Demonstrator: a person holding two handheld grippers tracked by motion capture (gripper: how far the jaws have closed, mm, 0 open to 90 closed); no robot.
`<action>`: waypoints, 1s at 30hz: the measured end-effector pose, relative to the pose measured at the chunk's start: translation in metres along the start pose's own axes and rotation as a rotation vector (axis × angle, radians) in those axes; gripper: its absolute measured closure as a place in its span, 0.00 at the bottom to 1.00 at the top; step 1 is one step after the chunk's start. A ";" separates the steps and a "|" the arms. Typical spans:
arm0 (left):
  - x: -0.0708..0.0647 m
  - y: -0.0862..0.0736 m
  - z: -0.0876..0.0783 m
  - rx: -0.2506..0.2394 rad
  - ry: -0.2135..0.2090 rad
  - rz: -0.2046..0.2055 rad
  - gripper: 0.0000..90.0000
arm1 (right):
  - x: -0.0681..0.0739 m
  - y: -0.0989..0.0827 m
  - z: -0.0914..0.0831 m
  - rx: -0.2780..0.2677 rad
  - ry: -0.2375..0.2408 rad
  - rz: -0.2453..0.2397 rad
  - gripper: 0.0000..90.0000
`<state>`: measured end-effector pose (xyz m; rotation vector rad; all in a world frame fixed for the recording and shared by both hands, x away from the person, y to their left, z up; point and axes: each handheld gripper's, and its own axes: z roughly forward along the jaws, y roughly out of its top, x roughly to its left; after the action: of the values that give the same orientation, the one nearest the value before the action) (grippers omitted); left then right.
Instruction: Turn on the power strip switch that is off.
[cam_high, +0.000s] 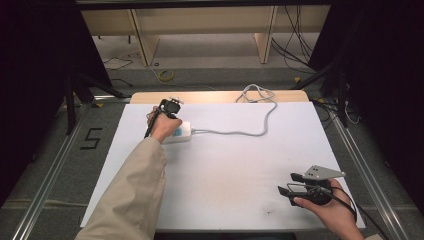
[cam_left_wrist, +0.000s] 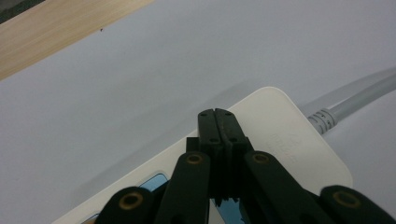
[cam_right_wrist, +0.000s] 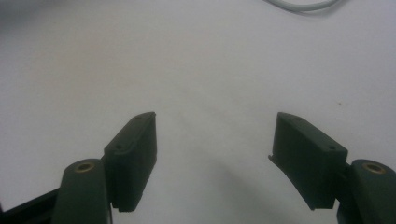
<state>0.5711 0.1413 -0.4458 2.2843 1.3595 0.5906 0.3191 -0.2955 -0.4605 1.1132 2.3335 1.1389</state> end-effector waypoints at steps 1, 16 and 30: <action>-0.001 0.000 0.000 0.005 0.004 0.008 1.00 | 0.000 0.000 0.000 0.000 0.000 0.000 0.35; 0.001 0.000 0.001 0.010 -0.014 0.001 1.00 | 0.000 0.000 0.000 0.000 0.001 -0.002 0.35; -0.001 0.000 0.001 0.020 -0.007 -0.019 1.00 | 0.001 0.000 0.000 0.000 0.003 -0.003 0.35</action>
<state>0.5711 0.1405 -0.4469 2.2846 1.3884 0.5644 0.3185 -0.2940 -0.4604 1.1086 2.3367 1.1409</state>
